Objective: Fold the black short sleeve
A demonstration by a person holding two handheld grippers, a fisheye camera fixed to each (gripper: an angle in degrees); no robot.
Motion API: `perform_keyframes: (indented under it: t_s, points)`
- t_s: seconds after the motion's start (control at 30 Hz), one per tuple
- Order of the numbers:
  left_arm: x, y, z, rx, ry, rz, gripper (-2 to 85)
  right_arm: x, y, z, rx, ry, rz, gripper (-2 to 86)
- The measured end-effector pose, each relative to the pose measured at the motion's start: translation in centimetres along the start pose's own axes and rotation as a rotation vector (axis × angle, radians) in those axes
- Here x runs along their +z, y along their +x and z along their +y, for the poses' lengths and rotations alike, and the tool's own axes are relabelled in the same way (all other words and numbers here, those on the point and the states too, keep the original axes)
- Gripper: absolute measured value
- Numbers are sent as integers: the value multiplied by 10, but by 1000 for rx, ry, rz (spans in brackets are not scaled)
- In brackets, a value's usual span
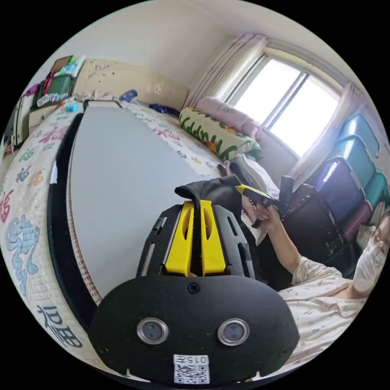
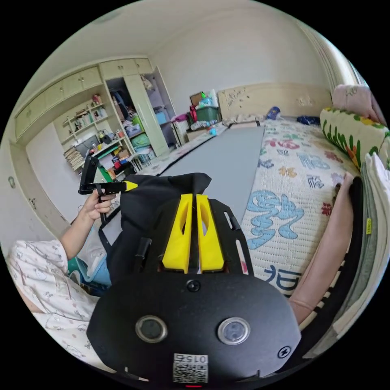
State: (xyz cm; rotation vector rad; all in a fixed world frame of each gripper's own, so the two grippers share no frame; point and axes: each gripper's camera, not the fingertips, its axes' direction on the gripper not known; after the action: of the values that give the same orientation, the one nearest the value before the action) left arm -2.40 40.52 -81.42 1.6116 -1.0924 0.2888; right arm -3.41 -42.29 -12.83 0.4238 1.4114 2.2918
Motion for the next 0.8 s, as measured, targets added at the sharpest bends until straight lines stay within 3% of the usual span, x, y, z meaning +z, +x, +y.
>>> perform_keyframes:
  t_s: [0.2, 0.37, 0.57, 0.8]
  points:
    - [-245, 147, 132, 228, 315, -88, 12, -66, -86, 0, -246, 221, -225, -3]
    - [-447, 311, 314, 352, 517, -445, 11, -60, -176, 2, -500, 242, -488, -4]
    - [-576, 434, 501, 219, 625, -821, 10, 22, -272, 10, -609, 124, -755, -5]
    - [-652, 463, 646, -19, 662, -1004, 11, 123, -390, 17, -710, -38, -843, -2]
